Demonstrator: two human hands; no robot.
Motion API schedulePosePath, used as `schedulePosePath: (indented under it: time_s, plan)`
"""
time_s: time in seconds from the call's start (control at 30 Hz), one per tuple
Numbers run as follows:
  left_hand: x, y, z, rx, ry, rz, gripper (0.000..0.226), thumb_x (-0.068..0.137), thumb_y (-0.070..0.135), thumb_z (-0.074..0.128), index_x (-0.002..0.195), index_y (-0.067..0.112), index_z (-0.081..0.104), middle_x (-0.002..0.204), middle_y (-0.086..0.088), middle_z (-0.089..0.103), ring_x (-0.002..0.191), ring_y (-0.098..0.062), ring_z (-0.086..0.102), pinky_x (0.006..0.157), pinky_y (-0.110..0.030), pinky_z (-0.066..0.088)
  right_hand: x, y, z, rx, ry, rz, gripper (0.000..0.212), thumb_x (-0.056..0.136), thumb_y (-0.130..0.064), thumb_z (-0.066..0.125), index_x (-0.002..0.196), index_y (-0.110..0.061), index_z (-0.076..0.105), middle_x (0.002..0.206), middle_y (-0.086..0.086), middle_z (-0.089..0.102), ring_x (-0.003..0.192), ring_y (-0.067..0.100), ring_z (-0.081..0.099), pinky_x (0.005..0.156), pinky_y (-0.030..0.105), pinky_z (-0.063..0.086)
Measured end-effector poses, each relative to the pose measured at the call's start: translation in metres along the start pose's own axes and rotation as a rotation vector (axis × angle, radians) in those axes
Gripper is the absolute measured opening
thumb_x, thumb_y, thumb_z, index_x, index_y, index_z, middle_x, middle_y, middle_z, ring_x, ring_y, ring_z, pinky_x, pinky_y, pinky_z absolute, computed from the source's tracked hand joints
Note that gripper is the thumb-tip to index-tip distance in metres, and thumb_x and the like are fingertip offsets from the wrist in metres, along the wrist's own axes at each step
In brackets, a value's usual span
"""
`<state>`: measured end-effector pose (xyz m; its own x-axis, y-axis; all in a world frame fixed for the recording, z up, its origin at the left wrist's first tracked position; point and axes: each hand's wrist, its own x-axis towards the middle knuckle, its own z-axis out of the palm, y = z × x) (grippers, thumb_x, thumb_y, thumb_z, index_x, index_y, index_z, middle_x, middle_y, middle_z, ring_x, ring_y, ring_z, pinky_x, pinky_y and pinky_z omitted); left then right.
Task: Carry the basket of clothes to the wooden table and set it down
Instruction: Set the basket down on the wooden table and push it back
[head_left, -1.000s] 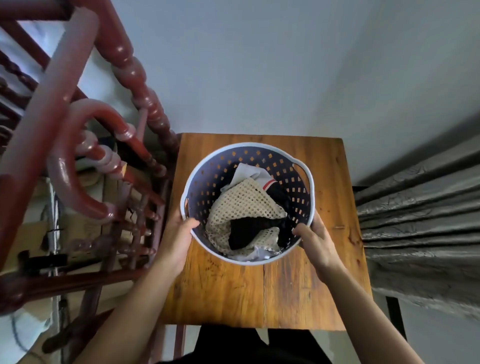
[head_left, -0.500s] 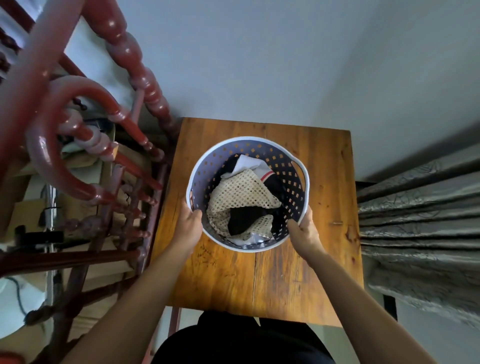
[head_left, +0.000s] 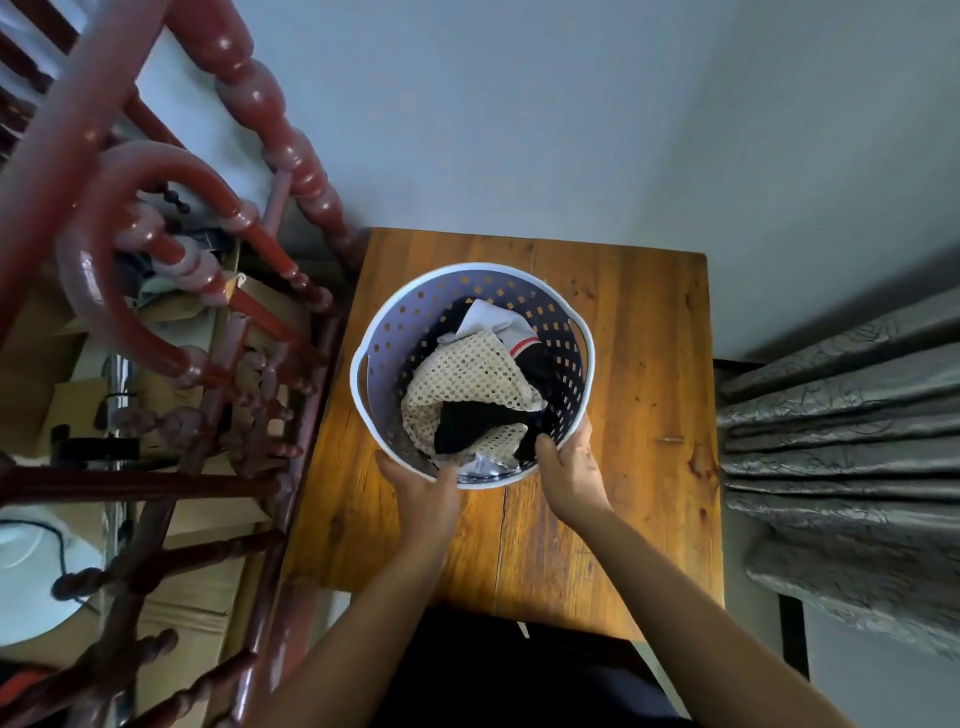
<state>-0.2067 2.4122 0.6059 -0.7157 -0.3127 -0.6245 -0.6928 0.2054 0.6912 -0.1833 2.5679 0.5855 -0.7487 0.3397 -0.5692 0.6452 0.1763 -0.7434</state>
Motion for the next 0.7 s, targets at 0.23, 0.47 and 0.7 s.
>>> schedulePosePath:
  time_s: [0.23, 0.47, 0.7]
  plan:
    - [0.03, 0.008, -0.007, 0.083, 0.047, 0.026, 0.073, 0.096, 0.003, 0.039, 0.155, 0.011, -0.003, 0.126, -0.005, 0.049, 0.08, -0.018, 0.053, 0.06, -0.029, 0.04, 0.001, -0.004, 0.001, -0.025, -0.131, 0.035, 0.086, 0.093, -0.063, 0.059, 0.159, -0.034, 0.014, 0.158, 0.001, 0.046, 0.143, 0.028, 0.05, 0.114, 0.05, 0.044]
    - [0.096, 0.039, -0.051, 0.247, -0.005, 0.207, 0.062, 0.091, -0.004, 0.04, 0.148, 0.007, 0.018, 0.131, -0.01, 0.05, 0.105, -0.024, 0.049, 0.08, -0.03, 0.037, 0.051, -0.046, -0.02, -0.097, -0.093, 0.004, 0.096, 0.099, -0.063, 0.051, 0.167, -0.035, -0.011, 0.174, 0.01, 0.027, 0.148, 0.037, 0.046, 0.121, 0.057, 0.035]
    - [0.164, 0.07, -0.067, 0.351, -0.077, 0.305, 0.061, 0.088, -0.003, 0.039, 0.146, 0.012, 0.023, 0.14, -0.02, 0.047, 0.124, -0.038, 0.049, 0.102, -0.051, 0.043, 0.077, -0.064, 0.011, -0.01, -0.151, 0.014, 0.082, 0.102, -0.024, 0.044, 0.161, -0.05, -0.006, 0.125, 0.007, 0.066, 0.104, 0.029, 0.071, 0.075, 0.03, 0.061]
